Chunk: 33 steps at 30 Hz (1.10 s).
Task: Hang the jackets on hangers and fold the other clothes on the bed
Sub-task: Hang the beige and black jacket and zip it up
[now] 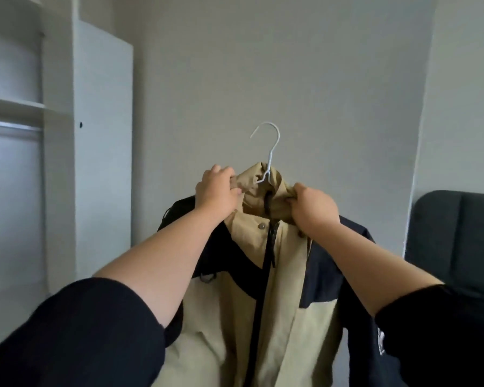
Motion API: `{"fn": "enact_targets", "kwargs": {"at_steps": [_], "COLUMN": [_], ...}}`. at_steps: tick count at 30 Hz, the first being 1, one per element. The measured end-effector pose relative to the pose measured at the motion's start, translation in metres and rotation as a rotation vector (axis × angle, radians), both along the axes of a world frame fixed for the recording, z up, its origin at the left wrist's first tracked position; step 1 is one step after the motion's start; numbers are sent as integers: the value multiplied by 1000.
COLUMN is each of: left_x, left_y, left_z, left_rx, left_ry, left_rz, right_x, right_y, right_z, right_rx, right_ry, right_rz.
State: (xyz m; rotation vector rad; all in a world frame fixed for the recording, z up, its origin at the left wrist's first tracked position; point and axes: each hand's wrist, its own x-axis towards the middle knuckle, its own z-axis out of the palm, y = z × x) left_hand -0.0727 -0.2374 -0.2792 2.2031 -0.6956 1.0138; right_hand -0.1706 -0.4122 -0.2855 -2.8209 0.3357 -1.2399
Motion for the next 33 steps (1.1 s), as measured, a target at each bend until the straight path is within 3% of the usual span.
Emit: {"fn": "enact_targets", "kwargs": {"at_steps": [3,7,10,16,19,24,26,28,30,33], "left_x": [54,136,199,286,311,327,324,314,308,304], "left_y": [36,61,71,83,95,151,176,196,211,236], "left_z": [-25,-71,-114,-138,-127,-84,-62,-35,-1,55], "left_rx": [20,163,254,97,60,51,178,164,54,-398], "left_ry": [-9,264,318,407,474,781,970,1248,1335,1165], "left_rz": [129,166,180,181,193,273,367,394,386,352], "right_x": [64,156,220,305,329,354,361,367,371,380], "right_y": [25,45,56,73,86,128,146,162,176,195], "right_z": [-43,-101,-144,-170,-156,-110,-85,-55,-16,48], "right_rx": [72,152,238,429,564,732,752,769,781,869], "right_ry": [60,36,70,120,153,287,348,411,473,640], "right_rz": [79,128,149,212,260,383,408,417,451,524]}}
